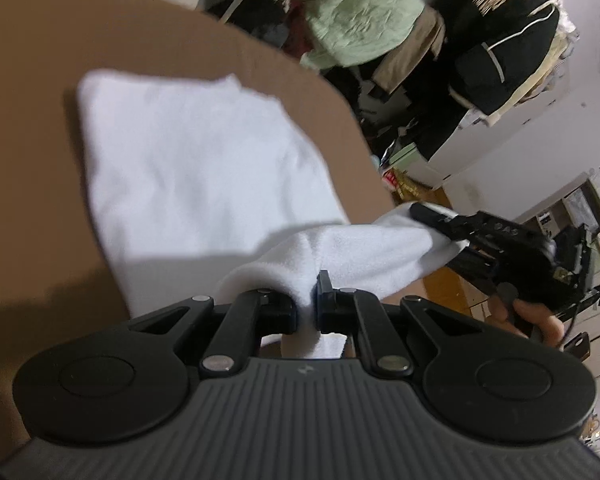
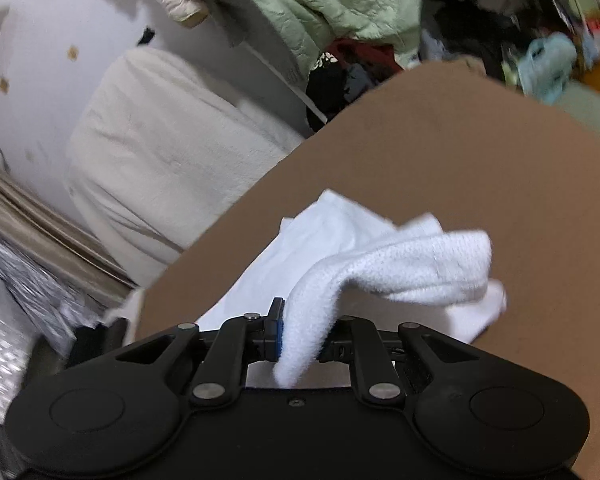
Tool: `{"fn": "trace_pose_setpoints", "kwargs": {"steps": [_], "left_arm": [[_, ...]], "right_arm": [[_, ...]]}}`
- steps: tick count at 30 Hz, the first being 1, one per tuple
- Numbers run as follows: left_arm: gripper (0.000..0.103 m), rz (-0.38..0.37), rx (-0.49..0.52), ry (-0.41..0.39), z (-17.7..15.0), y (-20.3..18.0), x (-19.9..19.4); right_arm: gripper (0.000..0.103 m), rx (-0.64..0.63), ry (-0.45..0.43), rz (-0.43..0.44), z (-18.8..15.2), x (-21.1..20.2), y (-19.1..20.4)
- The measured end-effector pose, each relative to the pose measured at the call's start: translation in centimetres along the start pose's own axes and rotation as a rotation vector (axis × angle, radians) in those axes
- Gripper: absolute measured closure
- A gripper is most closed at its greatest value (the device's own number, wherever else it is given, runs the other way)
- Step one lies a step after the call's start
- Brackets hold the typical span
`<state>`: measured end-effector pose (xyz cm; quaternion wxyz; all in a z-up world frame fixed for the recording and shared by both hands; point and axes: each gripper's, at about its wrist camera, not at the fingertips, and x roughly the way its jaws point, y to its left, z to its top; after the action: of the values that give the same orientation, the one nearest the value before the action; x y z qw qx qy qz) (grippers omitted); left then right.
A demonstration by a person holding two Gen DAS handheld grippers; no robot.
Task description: Fold clothes
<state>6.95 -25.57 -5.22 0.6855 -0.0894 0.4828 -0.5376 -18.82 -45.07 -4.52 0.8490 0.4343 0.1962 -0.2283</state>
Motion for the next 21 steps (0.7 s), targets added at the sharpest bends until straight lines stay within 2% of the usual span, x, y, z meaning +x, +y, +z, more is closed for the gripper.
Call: {"fn": "trace_pose_setpoints", "kwargs": {"steps": [4, 7, 9, 12, 15, 17, 21], "left_arm": [[0.096, 0.062, 0.034, -0.088, 3.2, -0.1, -0.4], [0.095, 0.138, -0.003, -0.141, 5.7, 2.1, 1.0], [0.095, 0.197, 0.010, -0.180, 7.2, 3.5, 2.1], [0.095, 0.283, 0.022, -0.157, 8.5, 5.2, 4.7], [0.094, 0.249, -0.052, -0.180, 8.7, 7.3, 5.2], [0.092, 0.216, -0.108, -0.200, 8.8, 8.7, 5.4], [0.092, 0.150, -0.219, -0.239, 9.0, 11.6, 5.8]], "right_arm": [[0.086, -0.059, 0.009, 0.021, 3.8, 3.8, 3.1], [0.081, -0.098, 0.034, 0.038, 5.7, 8.8, 4.2], [0.081, -0.104, 0.046, 0.059, 6.2, 12.0, 4.1], [0.082, -0.098, 0.073, 0.084, 6.2, 16.2, 3.0], [0.076, -0.047, 0.095, 0.087, 5.7, 18.3, 1.2], [0.054, 0.006, 0.100, 0.093, 5.8, 18.9, -0.1], [0.042, 0.160, 0.016, 0.183, 7.5, 16.3, -2.8]]}}
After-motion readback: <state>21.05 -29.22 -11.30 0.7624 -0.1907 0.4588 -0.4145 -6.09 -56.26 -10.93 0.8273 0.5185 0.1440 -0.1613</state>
